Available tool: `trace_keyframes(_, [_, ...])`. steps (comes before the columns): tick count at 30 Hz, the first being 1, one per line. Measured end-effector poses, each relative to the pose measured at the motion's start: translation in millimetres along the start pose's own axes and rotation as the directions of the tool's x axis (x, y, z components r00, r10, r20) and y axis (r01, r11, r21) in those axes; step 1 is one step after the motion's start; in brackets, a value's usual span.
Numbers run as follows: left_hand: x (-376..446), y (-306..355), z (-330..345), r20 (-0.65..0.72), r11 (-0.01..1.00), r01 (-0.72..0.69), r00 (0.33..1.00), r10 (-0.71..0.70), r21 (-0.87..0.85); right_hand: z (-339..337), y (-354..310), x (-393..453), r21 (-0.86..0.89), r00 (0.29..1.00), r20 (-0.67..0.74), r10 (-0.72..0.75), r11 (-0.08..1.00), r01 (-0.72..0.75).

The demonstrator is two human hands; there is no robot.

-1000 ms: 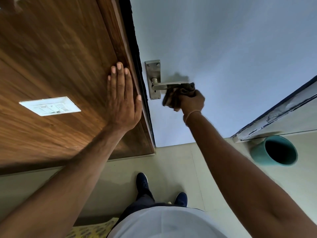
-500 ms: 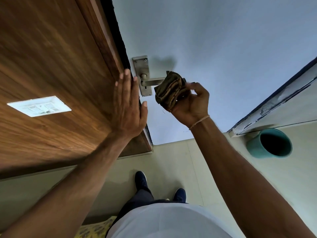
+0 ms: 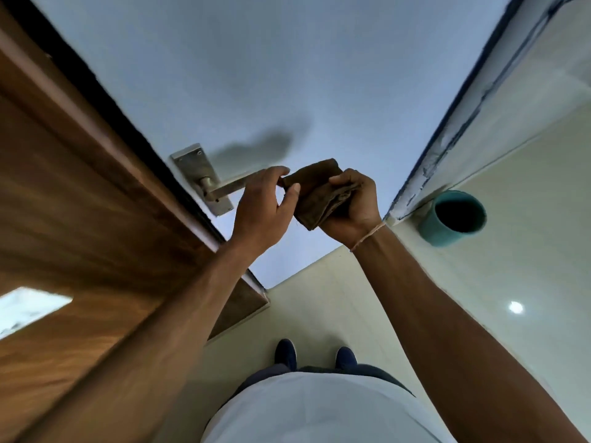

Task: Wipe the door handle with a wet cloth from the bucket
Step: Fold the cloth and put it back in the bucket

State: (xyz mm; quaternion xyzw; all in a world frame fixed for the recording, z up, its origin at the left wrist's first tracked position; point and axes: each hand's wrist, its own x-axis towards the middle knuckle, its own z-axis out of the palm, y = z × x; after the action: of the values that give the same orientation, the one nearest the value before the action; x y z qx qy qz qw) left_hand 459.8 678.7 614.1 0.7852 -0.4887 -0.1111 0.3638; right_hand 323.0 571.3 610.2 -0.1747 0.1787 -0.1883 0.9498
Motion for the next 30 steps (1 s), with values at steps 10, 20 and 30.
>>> trace_keyframes(10, [46.6,72.8,84.3,0.430,0.906,0.261,0.897,-0.101,-0.332,-94.0,-51.7,-88.2,-0.287,0.797,-0.514,-0.317,0.939,0.189])
trace_keyframes(20, [99.9,197.5,264.8,0.605,0.883,0.344,0.792,-0.088,-0.321,-224.3,-170.6,-159.6,-0.799,0.277,-0.602,-0.749,0.555,-0.232])
trace_keyframes(30, [165.0,309.7,385.4,0.626,0.679,0.632,0.712,-0.317,-0.374,-252.9,-273.0,-203.6,-0.872,0.507,-0.007,-0.862,-0.243,-0.425])
